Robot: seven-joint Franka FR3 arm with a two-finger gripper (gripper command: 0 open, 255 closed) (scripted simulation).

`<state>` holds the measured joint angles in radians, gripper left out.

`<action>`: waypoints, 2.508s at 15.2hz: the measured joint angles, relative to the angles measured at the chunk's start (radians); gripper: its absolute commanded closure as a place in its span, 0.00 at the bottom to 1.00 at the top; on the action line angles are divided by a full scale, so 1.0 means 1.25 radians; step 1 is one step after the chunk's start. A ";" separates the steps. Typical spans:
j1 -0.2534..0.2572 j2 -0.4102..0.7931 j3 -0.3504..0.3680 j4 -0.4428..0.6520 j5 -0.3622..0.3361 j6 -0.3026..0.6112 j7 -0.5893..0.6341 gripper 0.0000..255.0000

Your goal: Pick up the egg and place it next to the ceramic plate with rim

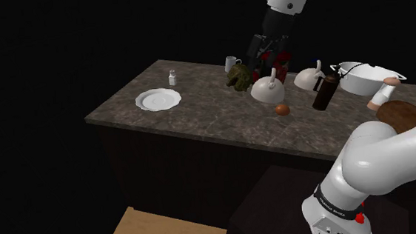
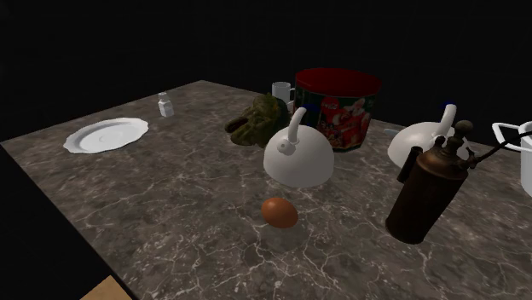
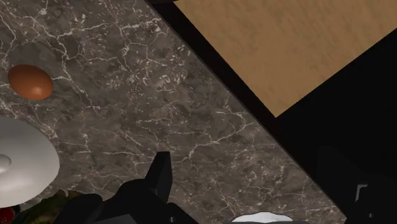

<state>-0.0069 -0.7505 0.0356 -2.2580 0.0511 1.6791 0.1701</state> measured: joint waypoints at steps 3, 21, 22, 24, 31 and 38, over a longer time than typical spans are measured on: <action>-0.003 -0.012 -0.015 -0.030 -0.011 0.017 -0.022 0.00; -0.102 -0.021 -0.284 -0.324 -0.212 0.321 -0.356 0.00; -0.105 -0.003 -0.300 -0.331 -0.222 0.348 -0.372 0.00; -0.114 0.027 -0.339 -0.340 -0.243 0.393 -0.412 0.00; -0.118 0.178 -0.485 -0.328 -0.285 0.556 -0.560 0.00; -0.075 0.317 -0.589 -0.314 -0.254 0.694 -0.660 0.00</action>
<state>-0.1011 -0.3543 -0.7005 -2.6510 -0.2668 2.5460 -0.6555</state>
